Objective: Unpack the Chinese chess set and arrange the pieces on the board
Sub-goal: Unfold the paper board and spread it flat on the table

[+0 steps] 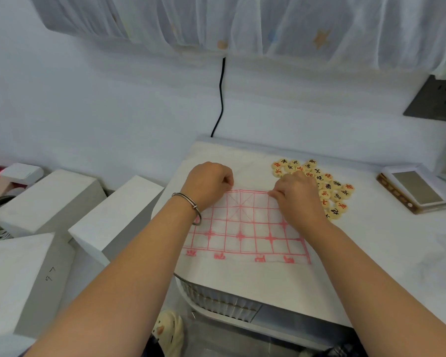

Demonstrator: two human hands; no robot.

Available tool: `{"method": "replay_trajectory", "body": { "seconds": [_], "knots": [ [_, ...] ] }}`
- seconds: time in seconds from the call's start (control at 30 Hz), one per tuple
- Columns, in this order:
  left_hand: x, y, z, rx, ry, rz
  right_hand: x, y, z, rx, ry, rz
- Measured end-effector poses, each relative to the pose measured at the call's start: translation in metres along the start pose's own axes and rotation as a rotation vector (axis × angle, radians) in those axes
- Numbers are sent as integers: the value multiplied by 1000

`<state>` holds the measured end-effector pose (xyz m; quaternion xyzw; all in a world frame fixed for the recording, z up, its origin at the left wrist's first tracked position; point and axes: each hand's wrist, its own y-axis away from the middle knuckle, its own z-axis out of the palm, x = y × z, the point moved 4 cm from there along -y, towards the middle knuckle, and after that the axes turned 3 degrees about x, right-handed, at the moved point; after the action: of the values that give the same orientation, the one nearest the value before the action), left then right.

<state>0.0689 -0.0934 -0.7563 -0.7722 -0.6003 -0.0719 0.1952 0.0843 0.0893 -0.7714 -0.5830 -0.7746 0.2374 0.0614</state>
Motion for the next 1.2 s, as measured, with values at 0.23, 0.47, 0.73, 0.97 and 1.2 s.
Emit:
{"method": "replay_trajectory", "body": {
  "seconds": [0.23,0.47,0.73,0.97,1.2],
  "knots": [
    [8,2,-20,334,40,126,-5,-1,-26,285,-273,25],
    [11,1,-31,491,174,13,4,2,-23,-110,-906,548],
    [22,-1,-81,492,162,-39,-15,-7,-59,-184,-1328,436],
    [9,2,-113,-108,537,-191,-20,-30,-80,-221,-1318,458],
    [-33,31,-81,-505,1367,-203,-9,-36,-85,-108,-1049,612]
  ]
}}
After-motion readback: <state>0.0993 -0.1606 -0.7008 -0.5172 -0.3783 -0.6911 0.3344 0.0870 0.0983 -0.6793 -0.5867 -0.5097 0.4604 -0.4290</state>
